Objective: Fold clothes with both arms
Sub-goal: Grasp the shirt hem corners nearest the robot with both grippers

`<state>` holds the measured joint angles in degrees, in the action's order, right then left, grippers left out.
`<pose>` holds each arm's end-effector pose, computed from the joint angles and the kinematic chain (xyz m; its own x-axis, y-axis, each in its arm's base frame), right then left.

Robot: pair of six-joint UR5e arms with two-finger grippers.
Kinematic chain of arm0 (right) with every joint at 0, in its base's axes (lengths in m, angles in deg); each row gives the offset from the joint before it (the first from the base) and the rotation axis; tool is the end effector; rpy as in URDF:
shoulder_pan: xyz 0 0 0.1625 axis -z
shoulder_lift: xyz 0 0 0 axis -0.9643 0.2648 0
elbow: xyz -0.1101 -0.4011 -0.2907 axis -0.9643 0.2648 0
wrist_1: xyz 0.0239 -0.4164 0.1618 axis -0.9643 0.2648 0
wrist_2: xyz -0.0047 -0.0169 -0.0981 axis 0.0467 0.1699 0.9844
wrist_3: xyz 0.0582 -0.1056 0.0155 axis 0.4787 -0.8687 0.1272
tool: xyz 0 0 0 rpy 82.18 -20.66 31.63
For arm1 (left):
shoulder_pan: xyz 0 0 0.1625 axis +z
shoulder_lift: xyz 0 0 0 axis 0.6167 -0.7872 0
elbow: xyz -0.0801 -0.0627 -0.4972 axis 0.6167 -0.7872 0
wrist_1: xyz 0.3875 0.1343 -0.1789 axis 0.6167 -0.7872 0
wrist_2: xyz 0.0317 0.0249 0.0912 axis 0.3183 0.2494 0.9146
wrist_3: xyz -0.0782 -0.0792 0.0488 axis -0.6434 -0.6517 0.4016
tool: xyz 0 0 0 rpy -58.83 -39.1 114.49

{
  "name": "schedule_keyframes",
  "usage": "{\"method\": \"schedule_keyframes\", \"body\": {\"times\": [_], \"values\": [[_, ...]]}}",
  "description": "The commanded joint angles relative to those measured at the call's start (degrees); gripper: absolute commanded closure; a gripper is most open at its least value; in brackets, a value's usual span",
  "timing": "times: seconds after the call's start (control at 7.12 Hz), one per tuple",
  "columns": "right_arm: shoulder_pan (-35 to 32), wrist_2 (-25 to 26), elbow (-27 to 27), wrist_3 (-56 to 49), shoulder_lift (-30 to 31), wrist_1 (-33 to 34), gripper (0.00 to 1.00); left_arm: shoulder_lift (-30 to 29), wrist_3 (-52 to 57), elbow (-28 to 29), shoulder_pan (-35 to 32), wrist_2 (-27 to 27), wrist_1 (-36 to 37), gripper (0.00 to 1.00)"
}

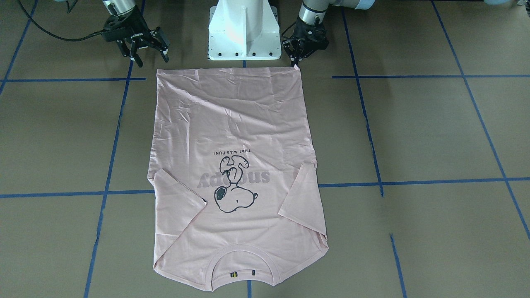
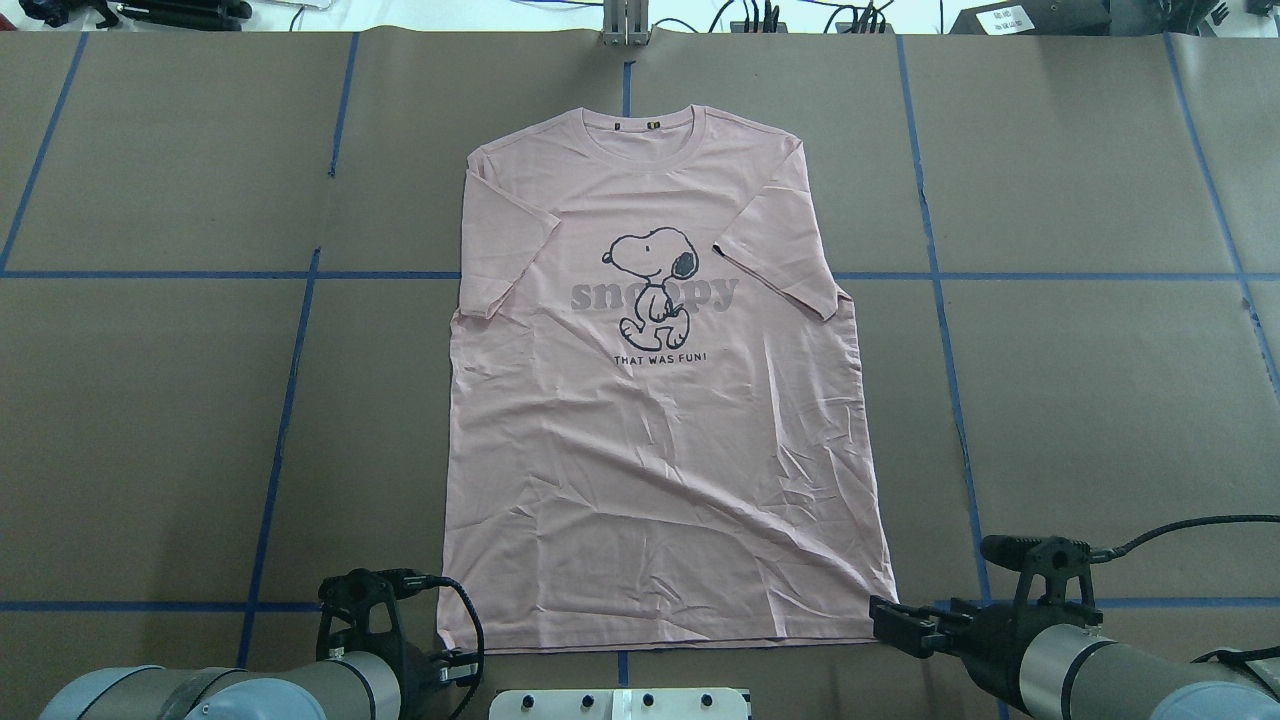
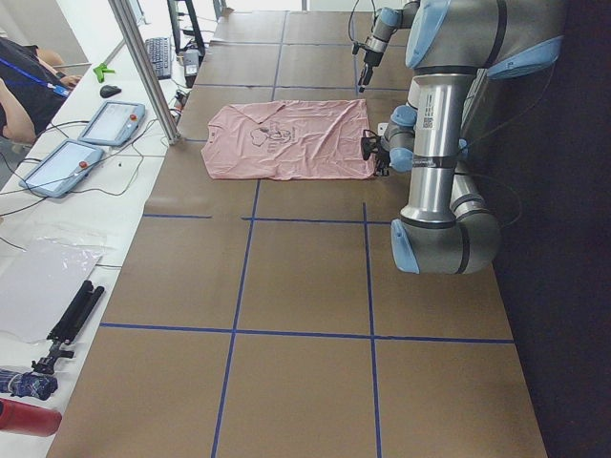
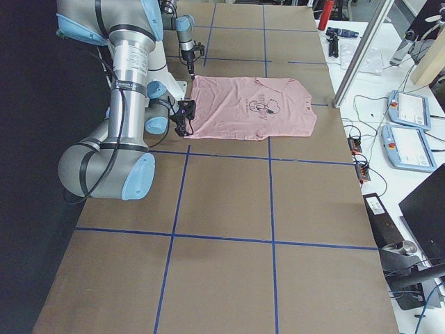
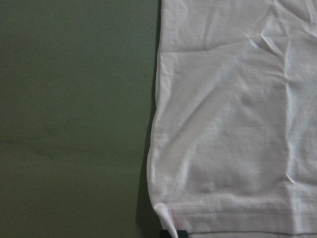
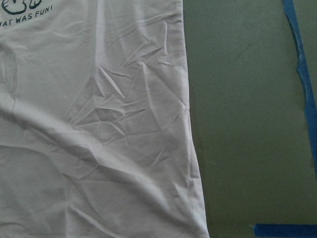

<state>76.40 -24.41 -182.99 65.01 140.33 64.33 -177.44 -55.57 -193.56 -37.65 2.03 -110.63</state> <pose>-0.4208 -0.1608 0.4788 0.5135 0.0321 0.8575 -0.2788 0.9513 0.1314 0.5826 -0.1472 0.4001 0.5508 -0.1018 -0.8284 0.1775 0.9841 -0.0030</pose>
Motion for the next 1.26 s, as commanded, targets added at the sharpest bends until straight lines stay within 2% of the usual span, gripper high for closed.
{"method": "schedule_keyframes", "body": {"times": [0.0, 0.28, 0.56, 0.84, 1.12], "values": [[0.09, 0.24, 0.00, 0.00, 0.00, 0.00, 0.01, 0.13, 0.00, -0.31, -0.16, 0.09, 0.03, 0.99], [1.83, 2.95, 0.44, 0.26, -0.09, 0.00, 0.02, 0.04, 0.00, -0.84, -0.25, 0.09, 0.12, 1.00], [4.91, 5.34, 0.53, 10.23, -0.78, 4.10, 0.21, -0.04, 0.00, -1.28, -0.16, 0.09, 0.12, 1.00], [5.36, 6.14, 1.67, 13.01, -3.24, 10.17, 0.28, -0.48, 0.00, -1.28, -0.16, 0.00, 0.03, 1.00], [5.27, 6.14, 2.46, 12.92, -4.39, 11.25, 0.31, -0.66, 0.18, -1.54, -0.16, -0.26, -0.05, 1.00]]}}
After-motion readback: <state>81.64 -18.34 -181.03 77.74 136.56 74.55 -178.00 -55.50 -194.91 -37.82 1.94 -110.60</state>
